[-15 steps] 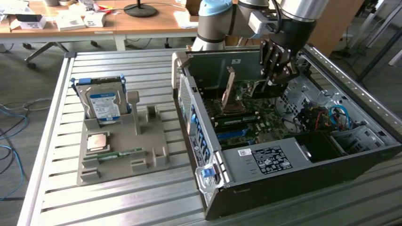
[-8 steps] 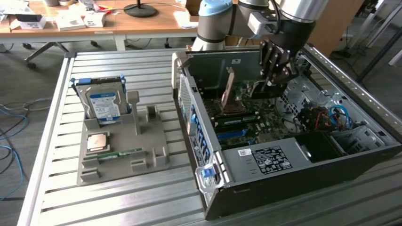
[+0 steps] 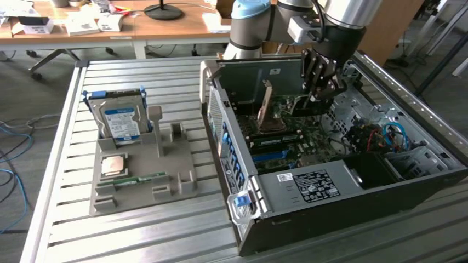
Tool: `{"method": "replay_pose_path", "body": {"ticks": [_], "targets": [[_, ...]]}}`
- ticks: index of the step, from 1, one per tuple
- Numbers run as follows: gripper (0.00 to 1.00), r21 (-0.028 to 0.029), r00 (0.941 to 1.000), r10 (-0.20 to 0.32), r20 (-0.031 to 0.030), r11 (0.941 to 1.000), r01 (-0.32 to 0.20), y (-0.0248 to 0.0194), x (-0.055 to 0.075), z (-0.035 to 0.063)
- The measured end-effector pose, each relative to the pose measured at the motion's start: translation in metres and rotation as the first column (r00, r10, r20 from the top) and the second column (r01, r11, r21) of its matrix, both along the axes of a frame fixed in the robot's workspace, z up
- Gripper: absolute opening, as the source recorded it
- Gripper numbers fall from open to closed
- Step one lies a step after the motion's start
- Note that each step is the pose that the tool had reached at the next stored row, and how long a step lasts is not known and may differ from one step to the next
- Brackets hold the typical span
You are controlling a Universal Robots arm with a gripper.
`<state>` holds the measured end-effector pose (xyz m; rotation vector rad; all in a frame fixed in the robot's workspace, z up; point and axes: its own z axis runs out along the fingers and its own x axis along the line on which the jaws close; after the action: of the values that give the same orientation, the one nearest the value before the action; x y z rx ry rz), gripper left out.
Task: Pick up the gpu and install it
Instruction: 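Insert the gpu into the slot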
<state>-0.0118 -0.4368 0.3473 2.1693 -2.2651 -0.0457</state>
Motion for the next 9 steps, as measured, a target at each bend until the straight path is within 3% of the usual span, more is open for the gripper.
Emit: {"method": "replay_pose_path", "body": {"ticks": [9], "targets": [[0.26, 0.0004, 1.0, 0.0, 0.0001, 1.0, 0.0, 0.0, 0.0, -0.0065]]}}
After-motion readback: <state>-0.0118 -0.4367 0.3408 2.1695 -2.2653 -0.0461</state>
